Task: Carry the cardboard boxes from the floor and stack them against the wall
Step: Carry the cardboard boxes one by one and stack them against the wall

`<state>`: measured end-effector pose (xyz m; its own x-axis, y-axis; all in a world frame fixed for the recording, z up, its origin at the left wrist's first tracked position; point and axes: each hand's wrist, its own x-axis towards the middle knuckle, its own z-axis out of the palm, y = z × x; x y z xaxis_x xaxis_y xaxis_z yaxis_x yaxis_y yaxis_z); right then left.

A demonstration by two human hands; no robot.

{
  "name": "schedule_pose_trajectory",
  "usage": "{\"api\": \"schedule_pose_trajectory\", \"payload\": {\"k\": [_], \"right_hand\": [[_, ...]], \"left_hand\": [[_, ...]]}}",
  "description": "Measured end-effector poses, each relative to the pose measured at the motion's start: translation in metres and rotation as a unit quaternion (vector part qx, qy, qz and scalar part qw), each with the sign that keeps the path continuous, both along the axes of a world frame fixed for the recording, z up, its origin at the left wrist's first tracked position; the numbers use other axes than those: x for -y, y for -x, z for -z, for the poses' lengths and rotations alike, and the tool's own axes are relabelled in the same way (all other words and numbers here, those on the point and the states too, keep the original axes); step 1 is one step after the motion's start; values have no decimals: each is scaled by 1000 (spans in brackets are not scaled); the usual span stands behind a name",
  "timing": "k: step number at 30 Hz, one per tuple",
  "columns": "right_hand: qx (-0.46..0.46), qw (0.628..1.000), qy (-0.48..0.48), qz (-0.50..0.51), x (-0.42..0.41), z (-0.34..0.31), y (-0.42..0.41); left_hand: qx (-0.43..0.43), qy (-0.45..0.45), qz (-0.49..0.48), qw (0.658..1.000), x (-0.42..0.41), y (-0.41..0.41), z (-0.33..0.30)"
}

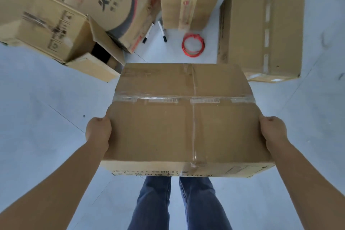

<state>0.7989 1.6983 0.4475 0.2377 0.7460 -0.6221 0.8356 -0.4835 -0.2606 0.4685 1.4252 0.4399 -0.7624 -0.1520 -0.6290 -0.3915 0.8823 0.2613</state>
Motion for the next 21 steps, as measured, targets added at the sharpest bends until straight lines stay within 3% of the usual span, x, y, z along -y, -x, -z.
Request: {"api": "schedule_pose_trajectory", "payload": {"k": [4, 10, 15, 21], "right_hand": [[-28, 998, -47, -26, -1, -63, 18], [-143, 984, -76, -68, 0, -137, 40], [-202, 970, -73, -112, 8, -198, 49], [-260, 935, -91, -225, 26, -231, 70]], "left_hand": [[-26, -58, -41, 997, 26, -1, -69], [-113, -109, -81, 984, 62, -19, -171], [-189, -112, -160, 962, 109, -82, -245], [-245, -104, -272, 925, 170, -177, -284]]}}
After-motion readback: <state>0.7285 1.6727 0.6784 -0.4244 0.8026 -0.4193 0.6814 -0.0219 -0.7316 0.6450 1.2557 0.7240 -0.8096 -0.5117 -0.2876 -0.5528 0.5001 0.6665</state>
